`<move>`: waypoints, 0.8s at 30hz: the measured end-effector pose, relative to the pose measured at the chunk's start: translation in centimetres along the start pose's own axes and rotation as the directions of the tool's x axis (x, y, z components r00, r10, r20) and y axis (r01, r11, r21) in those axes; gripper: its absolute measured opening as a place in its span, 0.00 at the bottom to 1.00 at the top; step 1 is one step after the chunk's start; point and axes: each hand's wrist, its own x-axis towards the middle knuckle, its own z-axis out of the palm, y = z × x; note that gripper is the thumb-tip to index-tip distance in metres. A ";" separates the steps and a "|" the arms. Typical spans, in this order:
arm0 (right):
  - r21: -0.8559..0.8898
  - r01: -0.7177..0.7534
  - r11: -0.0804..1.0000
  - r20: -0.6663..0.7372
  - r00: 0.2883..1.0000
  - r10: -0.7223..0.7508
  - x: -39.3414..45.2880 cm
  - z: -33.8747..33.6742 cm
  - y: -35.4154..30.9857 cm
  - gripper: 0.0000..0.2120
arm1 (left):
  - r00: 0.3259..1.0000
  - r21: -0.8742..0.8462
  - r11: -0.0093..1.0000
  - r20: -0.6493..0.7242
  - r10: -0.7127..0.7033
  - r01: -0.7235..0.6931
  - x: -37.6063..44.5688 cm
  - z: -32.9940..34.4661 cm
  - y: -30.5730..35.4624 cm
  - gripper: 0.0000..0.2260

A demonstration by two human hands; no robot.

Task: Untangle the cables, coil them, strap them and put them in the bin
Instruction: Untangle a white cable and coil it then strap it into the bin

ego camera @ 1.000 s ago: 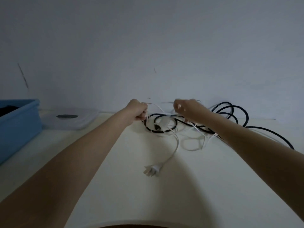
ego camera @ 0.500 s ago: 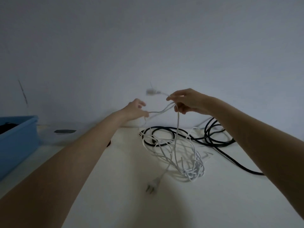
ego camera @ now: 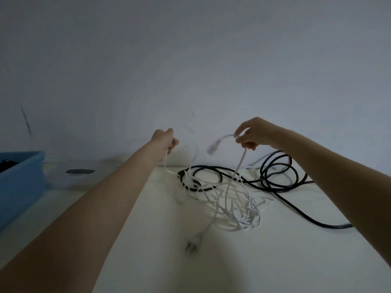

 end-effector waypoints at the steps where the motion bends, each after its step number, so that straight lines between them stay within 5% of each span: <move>1: -0.148 0.030 0.988 -0.055 0.998 -0.039 0.1 -0.3 0.2 0.08 | 0.998 0.201 0.979 0.033 -0.051 0.043 -0.1 -0.7 -0.3 0.15; 3: -0.293 0.093 0.952 -0.087 0.988 -0.124 0.1 -0.5 -0.3 0.06 | 0.989 0.548 0.837 0.117 -0.085 0.007 0.0 -1.2 -0.8 0.23; 5: -0.321 0.169 0.932 -0.047 0.980 -0.194 -0.2 -0.5 -2.0 0.06 | 0.988 0.595 0.797 0.151 0.008 -0.098 -0.2 -0.4 -0.2 0.27; 7: -0.354 0.252 0.900 0.022 0.965 -0.262 -0.4 -0.4 -4.2 0.06 | 0.962 0.410 0.877 0.210 0.176 -0.250 -1.0 0.7 1.5 0.24; 9: -0.357 0.301 0.884 0.042 0.951 -0.307 -0.4 0.2 -5.7 0.07 | 0.907 0.055 0.965 0.358 0.221 -0.257 -2.2 2.3 3.1 0.21; 11: -0.255 0.272 0.928 0.000 0.960 -0.282 -0.3 0.9 -6.1 0.08 | 0.852 -0.048 0.966 0.461 0.247 -0.254 -3.6 3.7 4.1 0.20; 15: 0.122 0.122 0.985 0.107 0.985 -0.135 -0.8 1.6 -5.3 0.01 | 0.869 0.375 0.810 0.392 0.302 -0.450 -3.6 3.9 4.9 0.21; 17: -0.013 0.058 0.998 0.135 0.989 -0.056 -0.4 1.6 -4.4 0.04 | 0.849 0.479 0.707 0.382 0.365 -0.520 -3.2 3.1 5.4 0.19; 20: -0.392 -0.093 0.915 -0.010 0.995 0.097 0.0 1.8 -2.4 0.07 | 0.845 0.490 0.690 0.262 0.466 -0.532 -2.9 1.2 6.6 0.13; 24: -0.388 -0.260 0.884 -0.087 0.965 0.246 -0.4 0.2 -0.9 0.17 | 0.862 0.593 0.664 0.107 0.495 -0.455 -1.9 -1.4 6.5 0.18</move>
